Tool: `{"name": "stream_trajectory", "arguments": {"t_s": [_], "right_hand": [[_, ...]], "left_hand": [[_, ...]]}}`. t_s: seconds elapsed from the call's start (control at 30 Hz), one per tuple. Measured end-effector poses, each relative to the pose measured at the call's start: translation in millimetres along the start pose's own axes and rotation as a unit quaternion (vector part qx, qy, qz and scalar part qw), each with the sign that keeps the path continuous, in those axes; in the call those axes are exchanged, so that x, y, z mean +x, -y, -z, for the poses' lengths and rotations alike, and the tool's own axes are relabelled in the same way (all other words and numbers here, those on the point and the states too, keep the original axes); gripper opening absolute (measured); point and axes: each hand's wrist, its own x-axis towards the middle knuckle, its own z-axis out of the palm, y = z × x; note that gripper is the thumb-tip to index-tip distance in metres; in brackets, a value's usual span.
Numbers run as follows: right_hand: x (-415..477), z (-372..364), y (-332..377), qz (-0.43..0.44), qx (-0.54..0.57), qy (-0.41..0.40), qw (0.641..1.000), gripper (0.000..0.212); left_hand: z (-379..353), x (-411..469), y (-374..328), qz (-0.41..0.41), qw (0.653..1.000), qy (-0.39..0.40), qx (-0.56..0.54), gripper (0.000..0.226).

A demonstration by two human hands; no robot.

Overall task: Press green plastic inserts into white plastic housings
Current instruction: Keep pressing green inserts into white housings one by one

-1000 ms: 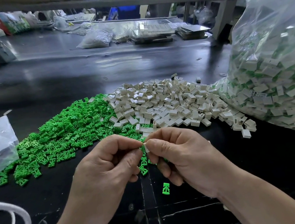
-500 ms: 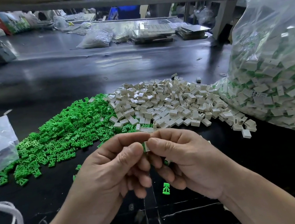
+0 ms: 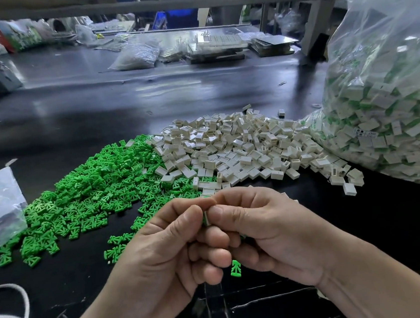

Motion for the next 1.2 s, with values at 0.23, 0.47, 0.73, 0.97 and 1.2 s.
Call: {"name": "stream_trajectory", "arguments": {"t_s": [0.23, 0.47, 0.73, 0.97, 1.2], "right_hand": [[4.5, -12.4, -4.7, 0.017, 0.044, -0.018, 0.999, 0.052], [3.8, -12.7, -6.1, 0.025, 0.081, -0.014, 0.996, 0.054], [3.9, -17.1, -5.8, 0.025, 0.066, -0.024, 0.997, 0.053], [3.5, -18.5, -8.3, 0.031, 0.051, -0.043, 0.997, 0.034], [7.3, -2.7, -2.8, 0.052, 0.136, -0.024, 0.989, 0.019]], "left_hand": [[-1.8, 1.7, 1.4, -0.034, 0.999, -0.005, 0.005, 0.042], [-2.5, 3.7, 6.0, -0.057, 0.998, 0.007, -0.014, 0.04], [-4.1, 2.1, 1.4, -0.047, 0.999, -0.018, -0.003, 0.043], [-5.5, 3.0, 2.4, -0.065, 0.997, -0.037, 0.021, 0.045], [-2.6, 2.3, -2.9, -0.104, 0.981, -0.097, 0.133, 0.019]]}}
